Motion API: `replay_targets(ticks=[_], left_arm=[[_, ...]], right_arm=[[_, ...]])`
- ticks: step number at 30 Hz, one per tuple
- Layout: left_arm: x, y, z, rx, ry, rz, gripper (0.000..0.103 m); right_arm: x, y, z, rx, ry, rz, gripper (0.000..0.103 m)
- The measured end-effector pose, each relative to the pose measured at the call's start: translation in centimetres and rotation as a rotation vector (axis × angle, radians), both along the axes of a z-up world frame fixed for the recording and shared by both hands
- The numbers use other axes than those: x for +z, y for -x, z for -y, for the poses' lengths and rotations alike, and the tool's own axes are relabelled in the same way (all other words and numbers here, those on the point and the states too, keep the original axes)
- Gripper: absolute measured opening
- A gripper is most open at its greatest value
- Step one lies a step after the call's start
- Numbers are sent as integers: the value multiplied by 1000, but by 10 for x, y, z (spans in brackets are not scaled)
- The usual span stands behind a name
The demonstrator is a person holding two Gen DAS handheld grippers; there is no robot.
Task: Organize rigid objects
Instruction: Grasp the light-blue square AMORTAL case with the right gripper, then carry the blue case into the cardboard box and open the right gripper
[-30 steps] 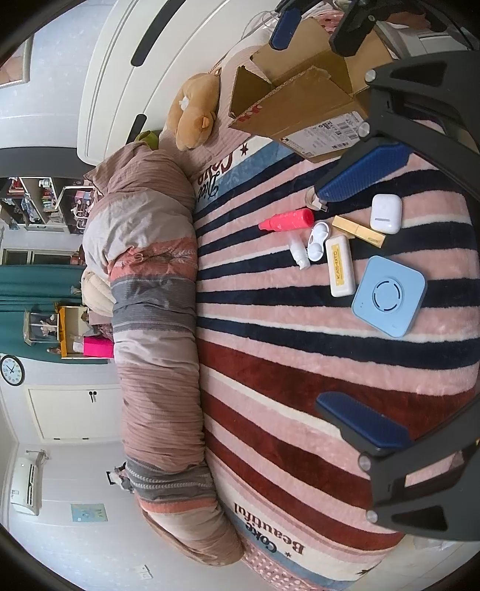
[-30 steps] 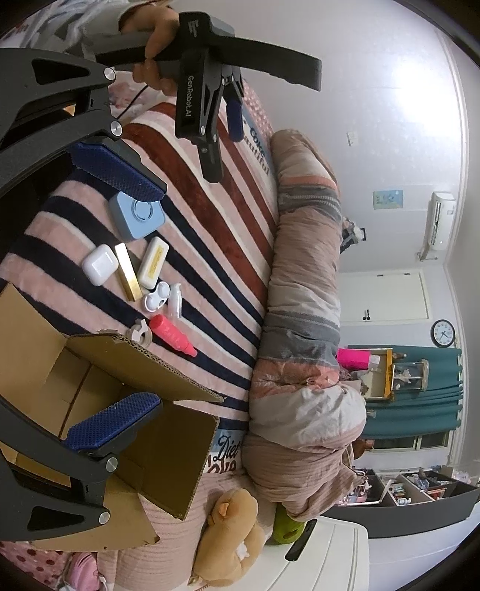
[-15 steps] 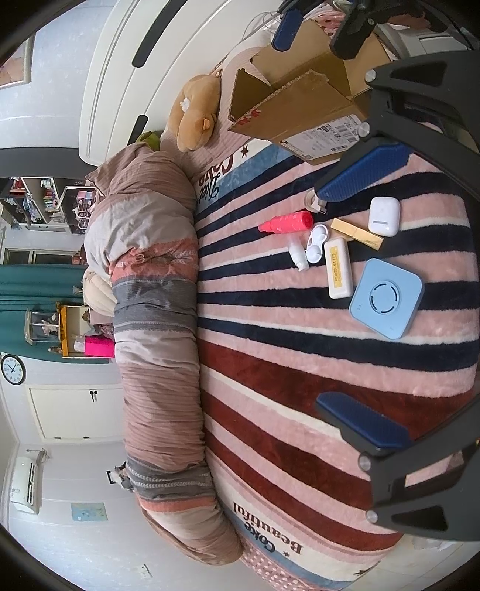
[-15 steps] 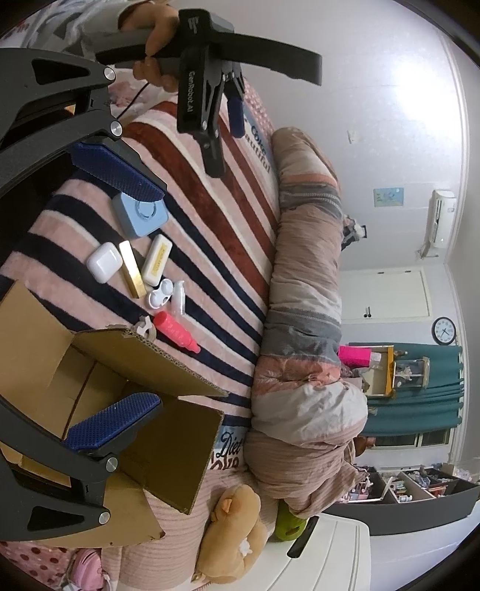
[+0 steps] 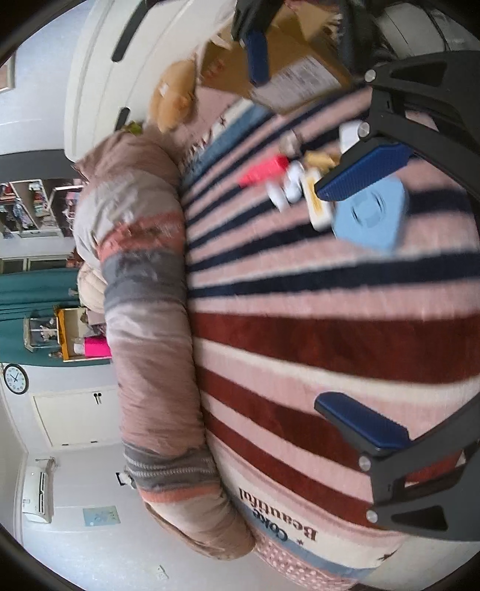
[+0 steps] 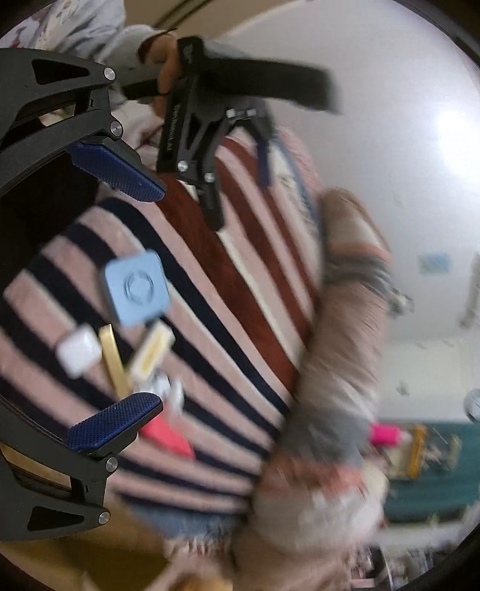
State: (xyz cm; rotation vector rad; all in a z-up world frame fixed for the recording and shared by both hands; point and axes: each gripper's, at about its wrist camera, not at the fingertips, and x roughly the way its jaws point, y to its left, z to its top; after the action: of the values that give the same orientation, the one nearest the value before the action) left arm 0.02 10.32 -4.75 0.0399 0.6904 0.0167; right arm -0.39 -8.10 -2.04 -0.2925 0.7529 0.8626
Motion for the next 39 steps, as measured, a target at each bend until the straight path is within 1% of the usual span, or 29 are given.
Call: replay_targets(ticks=[3, 5, 7, 9, 10, 12, 13, 14, 15, 17, 18, 21, 22, 23, 25, 26, 28, 29, 31, 33, 35, 37, 39], left_arm=[[-19, -2, -23, 8, 2, -36, 102], [-32, -4, -32, 9, 11, -61, 102], [-47, -5, -40, 2, 34, -87, 102], [-60, -8, -45, -24, 74, -106, 102], [-65, -9, -45, -36, 87, -112, 102], [-72, -13, -45, -47, 87, -118, 102], [-74, -15, -43, -48, 82, -119, 102], [-76, -17, -42, -51, 80, -119, 102], [-77, -18, -41, -57, 83, -117, 102], [-78, -19, -41, -68, 95, -118, 102], [-79, -19, -41, -70, 101, -121, 102], [-81, -20, -42, -75, 116, -142, 102], [-81, -20, -42, -85, 123, -149, 102], [-81, -20, -41, -96, 132, -154, 102], [-78, -18, -39, -140, 172, -161, 102], [-75, -18, -37, -160, 194, -159, 102], [-64, -17, -30, -209, 242, -148, 101], [-56, -17, -25, -247, 273, -142, 100], [-41, -17, -12, -318, 324, -126, 94], [-21, -20, 5, -403, 386, -118, 87], [-4, -22, 24, -458, 427, -114, 82], [16, -24, 43, -528, 476, -99, 74], [37, -27, 71, -604, 513, -86, 60]], right_arm=[[-41, -13, -40, 48, 89, -76, 103], [-73, -28, -57, 50, 136, -125, 103], [-96, -41, -64, 30, 168, -144, 103], [-118, -52, -69, 28, 213, -140, 103], [-123, -55, -70, 36, 222, -139, 103], [-133, -59, -70, 76, 237, -156, 103], [-137, -61, -70, 92, 249, -173, 103], [-140, -60, -69, 109, 251, -207, 100], [-139, -58, -66, 125, 234, -242, 97], [-138, -57, -64, 157, 200, -283, 97], [-138, -56, -65, 170, 197, -286, 97], [-145, -59, -71, 143, 229, -231, 79], [-146, -63, -73, 136, 222, -232, 79], [-144, -64, -74, 132, 212, -227, 79], [-137, -59, -75, 130, 213, -175, 78], [-130, -53, -73, 122, 201, -137, 78], [-116, -46, -70, 113, 164, -100, 78], [-102, -39, -64, 109, 130, -71, 78], [-83, -31, -57, 101, 88, -27, 78], [-53, -20, -41, 80, 19, 25, 78], [-29, -7, -28, 63, -40, 84, 78], [-7, 6, -9, 48, -88, 144, 78], [13, 18, 11, 12, -126, 202, 78]])
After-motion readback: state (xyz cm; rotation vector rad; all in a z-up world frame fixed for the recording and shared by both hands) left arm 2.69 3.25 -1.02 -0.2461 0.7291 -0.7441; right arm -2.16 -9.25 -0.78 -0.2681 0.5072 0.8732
